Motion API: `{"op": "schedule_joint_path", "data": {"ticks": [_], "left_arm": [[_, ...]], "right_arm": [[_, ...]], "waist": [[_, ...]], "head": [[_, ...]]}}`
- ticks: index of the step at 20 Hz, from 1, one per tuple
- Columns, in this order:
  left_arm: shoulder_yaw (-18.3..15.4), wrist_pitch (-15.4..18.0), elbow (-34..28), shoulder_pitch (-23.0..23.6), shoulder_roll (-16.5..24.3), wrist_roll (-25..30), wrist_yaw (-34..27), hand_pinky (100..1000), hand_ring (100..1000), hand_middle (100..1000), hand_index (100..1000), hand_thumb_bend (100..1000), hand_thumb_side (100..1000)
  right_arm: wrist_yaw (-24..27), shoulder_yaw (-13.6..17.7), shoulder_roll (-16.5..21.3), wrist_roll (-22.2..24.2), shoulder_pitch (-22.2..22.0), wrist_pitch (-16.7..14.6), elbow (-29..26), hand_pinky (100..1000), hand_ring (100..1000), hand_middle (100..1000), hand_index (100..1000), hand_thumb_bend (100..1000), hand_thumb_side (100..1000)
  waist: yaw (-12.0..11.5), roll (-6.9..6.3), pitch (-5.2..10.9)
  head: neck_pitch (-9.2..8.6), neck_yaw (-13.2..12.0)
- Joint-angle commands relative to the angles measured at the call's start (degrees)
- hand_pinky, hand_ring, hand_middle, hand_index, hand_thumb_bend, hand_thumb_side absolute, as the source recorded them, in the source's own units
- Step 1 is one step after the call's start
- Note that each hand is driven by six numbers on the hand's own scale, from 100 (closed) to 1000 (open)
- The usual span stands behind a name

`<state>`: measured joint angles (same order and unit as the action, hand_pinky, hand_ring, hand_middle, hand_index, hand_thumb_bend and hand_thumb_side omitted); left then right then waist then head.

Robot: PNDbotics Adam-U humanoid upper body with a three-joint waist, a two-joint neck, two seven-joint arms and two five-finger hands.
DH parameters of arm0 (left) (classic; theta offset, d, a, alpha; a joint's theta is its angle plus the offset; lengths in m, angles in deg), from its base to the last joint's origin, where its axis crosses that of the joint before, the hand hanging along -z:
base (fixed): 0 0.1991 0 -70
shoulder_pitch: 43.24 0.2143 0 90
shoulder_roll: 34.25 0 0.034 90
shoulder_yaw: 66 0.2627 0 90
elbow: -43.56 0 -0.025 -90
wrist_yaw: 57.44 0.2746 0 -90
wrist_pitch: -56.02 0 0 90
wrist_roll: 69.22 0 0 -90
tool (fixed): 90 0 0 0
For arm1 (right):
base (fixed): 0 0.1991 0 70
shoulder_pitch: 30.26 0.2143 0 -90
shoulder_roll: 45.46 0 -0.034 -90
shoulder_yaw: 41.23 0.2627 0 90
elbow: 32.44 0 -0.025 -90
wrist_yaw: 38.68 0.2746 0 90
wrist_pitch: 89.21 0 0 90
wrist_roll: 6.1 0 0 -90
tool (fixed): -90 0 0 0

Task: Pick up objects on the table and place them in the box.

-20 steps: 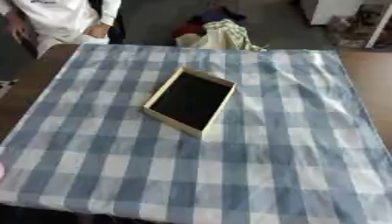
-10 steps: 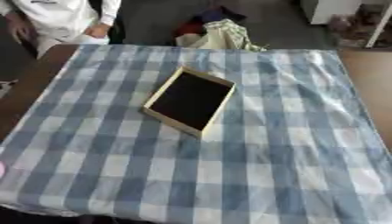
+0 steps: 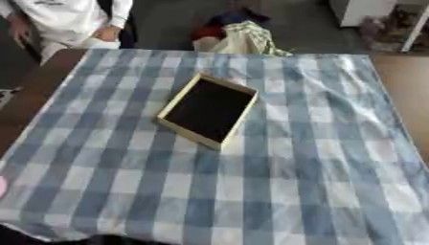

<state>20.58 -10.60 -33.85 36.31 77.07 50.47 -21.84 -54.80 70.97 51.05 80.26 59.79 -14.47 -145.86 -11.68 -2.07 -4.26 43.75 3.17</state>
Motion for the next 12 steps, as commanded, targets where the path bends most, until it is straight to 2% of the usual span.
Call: {"op": "schedule_joint_path", "data": {"ticks": [1,7,12], "left_arm": [[-1.1,0.0,-2.31,-1.14,2.87,0.08,-1.25,489,588,537,674,100,151],[-1.05,0.15,-5.53,-1.86,3.08,-0.28,-3.76,475,575,526,665,100,148],[-0.34,0.32,-7.77,-3.07,3.24,-0.25,-5.43,469,569,522,660,100,148]], "right_arm": [[0.32,0.49,1.02,0.18,0.63,-0.1,-1.17,767,566,673,723,100,921],[0.41,0.46,0.89,0.25,0.73,-0.08,-1.17,768,567,673,724,100,920],[0.41,0.43,0.89,0.29,0.77,-0.06,-1.17,768,567,673,723,100,920]], "waist": [[0.05,-0.16,0.44],[0.06,-0.24,0.61],[0.19,-0.27,0.74]], "head": [[0.37,-0.26],[0.37,-0.77],[0.37,-2.62]]}}
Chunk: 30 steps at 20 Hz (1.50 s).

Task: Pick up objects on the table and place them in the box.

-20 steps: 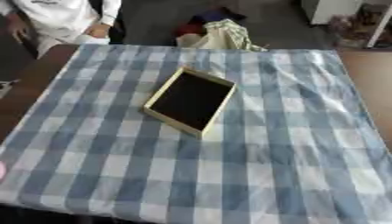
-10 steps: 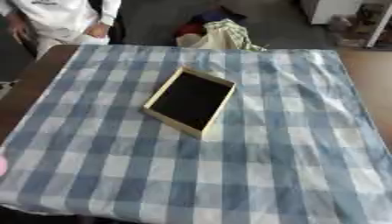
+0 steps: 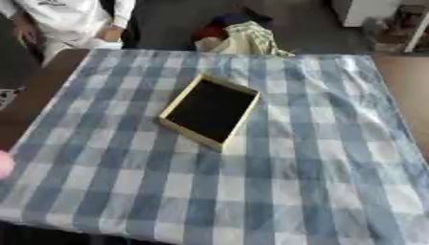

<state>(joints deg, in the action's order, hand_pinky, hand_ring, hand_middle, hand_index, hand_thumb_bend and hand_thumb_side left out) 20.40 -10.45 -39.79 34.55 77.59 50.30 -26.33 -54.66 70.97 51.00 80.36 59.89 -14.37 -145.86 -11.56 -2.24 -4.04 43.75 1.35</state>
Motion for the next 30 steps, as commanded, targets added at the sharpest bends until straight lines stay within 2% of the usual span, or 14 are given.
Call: {"op": "schedule_joint_path", "data": {"ticks": [1,9,18,30], "left_arm": [[0.0,0.15,-2.12,-1.58,2.74,-0.01,-1.14,470,569,522,661,100,150],[2.0,0.72,-4.3,-4.9,2.41,0.9,-3.21,465,563,517,656,100,149],[5.2,0.81,-5.84,-11.31,0.66,1.1,-5.19,454,552,508,649,100,143],[11.35,0.7,-4.52,-22.51,-6.12,2.24,-6.8,443,540,499,640,100,154]], "right_arm": [[0.28,0.41,0.93,0.19,0.69,-0.15,-1.17,768,567,673,724,100,919],[0.37,0.3,0.94,0.33,0.82,-0.19,-1.17,768,568,673,724,100,918],[0.54,0.14,1.19,0.58,1.07,-0.28,-1.17,769,568,673,724,100,917],[0.88,-0.23,1.19,1.05,1.52,-0.31,-1.17,768,568,672,724,100,917]], "waist": [[0.09,-0.1,0.54],[0.39,-0.09,0.62],[0.88,-0.13,0.54],[1.54,-0.16,0.51]], "head": [[0.37,-0.96],[0.37,-1.79],[0.37,-1.96],[0.37,-1.41]]}}
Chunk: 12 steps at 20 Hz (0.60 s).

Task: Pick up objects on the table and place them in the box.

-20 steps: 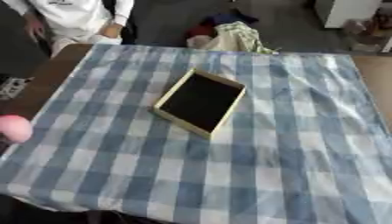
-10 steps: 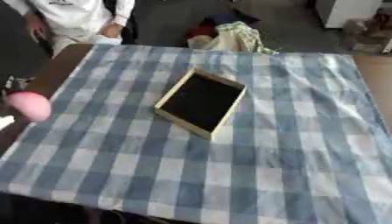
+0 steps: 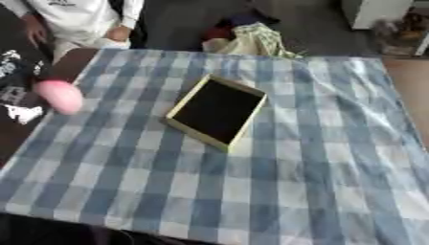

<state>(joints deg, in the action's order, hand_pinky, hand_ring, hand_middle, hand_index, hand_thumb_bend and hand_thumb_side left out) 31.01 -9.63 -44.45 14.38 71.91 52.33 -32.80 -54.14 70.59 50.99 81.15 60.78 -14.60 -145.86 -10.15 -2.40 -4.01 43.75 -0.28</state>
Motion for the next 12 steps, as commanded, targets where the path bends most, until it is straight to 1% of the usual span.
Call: {"op": "schedule_joint_path", "data": {"ticks": [1,2,3,4,8,12], "left_arm": [[1.35,-0.21,0.73,-3.55,-1.46,0.26,-0.33,441,538,497,637,100,159],[1.94,-0.3,1.37,-4.74,-2.5,0.26,-0.31,433,531,491,632,100,163],[2.47,-0.43,2.04,-5.92,-3.63,0.17,-0.24,430,528,490,630,100,205],[2.94,-0.56,2.69,-7.0,-4.78,0.02,-0.11,429,527,488,628,100,173],[4.59,-0.64,5.34,-10.92,-9.5,-0.07,0.86,429,526,487,628,100,173],[5.32,-0.43,8.43,-13.97,-13.79,-0.61,2.9,424,520,483,622,100,194]], "right_arm": [[0.41,0.1,1.16,0.33,0.7,-0.06,-1.17,768,568,672,724,100,917],[0.47,0.05,1.11,0.42,0.77,-0.03,-1.17,768,567,672,724,100,918],[0.52,0.0,1.06,0.52,0.83,0.0,-1.17,768,567,671,723,100,916],[0.58,-0.04,1.02,0.61,0.89,0.01,-1.17,768,567,671,723,100,917],[0.83,-0.22,1.02,0.85,1.16,-0.08,-1.17,769,567,672,724,100,917],[1.02,-0.35,1.01,1.0,1.36,-0.14,-1.17,768,567,671,724,100,917]], "waist": [[0.18,0.01,0.51],[0.22,0.02,0.53],[0.27,0.05,0.54],[0.32,0.09,0.54],[0.59,0.35,0.49],[0.81,0.52,0.3]], "head": [[0.37,0.18],[0.37,0.17],[0.37,0.14],[0.37,0.06],[0.37,-0.22],[0.37,-0.4]]}}
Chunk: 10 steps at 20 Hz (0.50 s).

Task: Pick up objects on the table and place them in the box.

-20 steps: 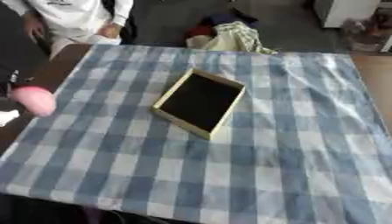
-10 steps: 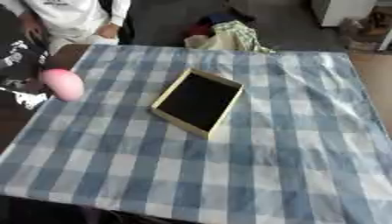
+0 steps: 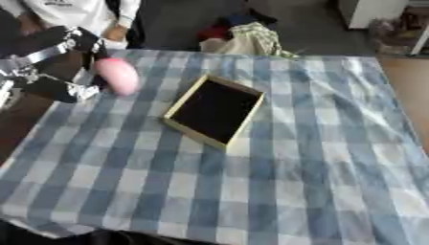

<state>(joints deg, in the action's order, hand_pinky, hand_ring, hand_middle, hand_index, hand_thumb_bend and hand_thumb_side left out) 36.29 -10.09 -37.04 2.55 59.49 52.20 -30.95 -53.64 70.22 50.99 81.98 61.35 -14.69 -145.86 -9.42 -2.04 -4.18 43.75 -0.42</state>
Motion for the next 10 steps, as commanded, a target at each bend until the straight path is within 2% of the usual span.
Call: {"op": "schedule_joint_path", "data": {"ticks": [1,10], "left_arm": [[0.11,0.07,1.71,-2.8,-2.41,-0.7,1.5,423,520,482,622,100,195],[0.83,1.14,8.17,-8.12,-10.6,-3.4,9.55,423,521,482,622,100,154]], "right_arm": [[0.58,-0.01,1.0,0.22,0.86,-0.06,-1.17,768,567,671,723,100,917],[1.24,-0.21,0.38,0.65,1.53,-0.32,-1.17,767,565,669,723,100,919]], "waist": [[0.15,0.2,0.4],[1.15,0.92,-0.48]], "head": [[0.37,-0.2],[0.37,-0.67]]}}
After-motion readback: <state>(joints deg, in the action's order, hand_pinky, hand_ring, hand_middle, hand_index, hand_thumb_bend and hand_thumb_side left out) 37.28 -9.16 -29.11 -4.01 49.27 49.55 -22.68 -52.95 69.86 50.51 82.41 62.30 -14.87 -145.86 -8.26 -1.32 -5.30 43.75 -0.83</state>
